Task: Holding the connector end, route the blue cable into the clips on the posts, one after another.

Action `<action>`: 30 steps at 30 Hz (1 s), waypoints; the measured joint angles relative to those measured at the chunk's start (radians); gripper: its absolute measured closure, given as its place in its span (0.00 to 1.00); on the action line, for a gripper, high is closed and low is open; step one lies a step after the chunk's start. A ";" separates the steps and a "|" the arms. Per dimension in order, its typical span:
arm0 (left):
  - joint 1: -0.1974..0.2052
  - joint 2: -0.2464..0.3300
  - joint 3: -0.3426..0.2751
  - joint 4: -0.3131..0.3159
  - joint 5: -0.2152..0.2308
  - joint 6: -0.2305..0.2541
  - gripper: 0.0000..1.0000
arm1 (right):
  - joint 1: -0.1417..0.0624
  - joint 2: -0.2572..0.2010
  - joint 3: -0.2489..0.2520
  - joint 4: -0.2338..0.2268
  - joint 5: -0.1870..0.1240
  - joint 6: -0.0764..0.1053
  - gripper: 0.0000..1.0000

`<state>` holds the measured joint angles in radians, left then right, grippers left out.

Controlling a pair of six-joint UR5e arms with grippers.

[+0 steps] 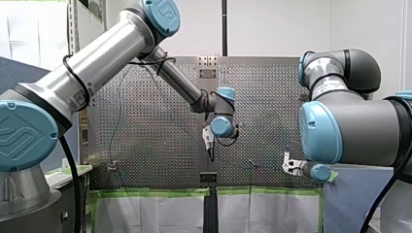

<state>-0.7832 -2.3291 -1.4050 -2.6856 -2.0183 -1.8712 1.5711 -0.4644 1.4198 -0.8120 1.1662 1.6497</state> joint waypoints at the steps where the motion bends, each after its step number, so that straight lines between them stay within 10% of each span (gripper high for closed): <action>1: 0.000 0.011 -0.012 -0.002 -0.001 0.002 0.02 | 0.000 0.000 0.000 0.000 0.000 0.000 1.00; 30: 0.006 0.271 -0.271 -0.032 -0.052 -0.007 0.02 | -0.012 -0.053 0.016 0.067 -0.029 -0.049 1.00</action>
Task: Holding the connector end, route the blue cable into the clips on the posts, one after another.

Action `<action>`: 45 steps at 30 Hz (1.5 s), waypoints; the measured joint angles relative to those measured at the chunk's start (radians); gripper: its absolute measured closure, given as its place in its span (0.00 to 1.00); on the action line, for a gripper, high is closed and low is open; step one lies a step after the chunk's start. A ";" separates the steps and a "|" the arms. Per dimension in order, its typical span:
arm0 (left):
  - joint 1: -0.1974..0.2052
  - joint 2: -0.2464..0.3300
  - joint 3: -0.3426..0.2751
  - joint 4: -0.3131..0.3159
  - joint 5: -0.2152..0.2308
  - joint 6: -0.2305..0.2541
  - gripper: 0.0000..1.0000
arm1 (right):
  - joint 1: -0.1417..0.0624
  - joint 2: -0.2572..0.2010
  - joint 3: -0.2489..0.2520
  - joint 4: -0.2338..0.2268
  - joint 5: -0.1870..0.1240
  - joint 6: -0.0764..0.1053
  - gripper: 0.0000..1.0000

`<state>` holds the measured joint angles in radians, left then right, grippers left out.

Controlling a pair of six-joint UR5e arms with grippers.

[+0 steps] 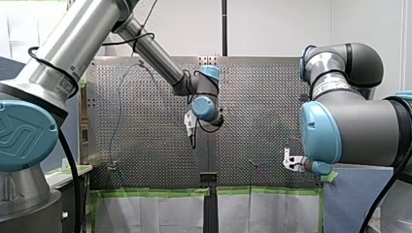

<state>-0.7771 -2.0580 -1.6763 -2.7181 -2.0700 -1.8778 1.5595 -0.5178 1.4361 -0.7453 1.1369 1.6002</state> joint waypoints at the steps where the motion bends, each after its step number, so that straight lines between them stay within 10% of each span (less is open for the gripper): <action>1: 0.002 0.010 -0.010 0.003 -0.002 -0.003 0.02 | -0.002 -0.007 0.006 0.002 0.005 -0.001 1.00; 29: 0.008 0.255 -0.255 0.102 0.021 -0.044 0.02 | 0.020 -0.243 0.076 0.091 0.074 -0.003 1.00; 45: 0.008 0.270 -0.269 0.113 0.023 -0.043 0.02 | 0.024 -0.258 0.076 0.090 0.078 -0.003 1.00</action>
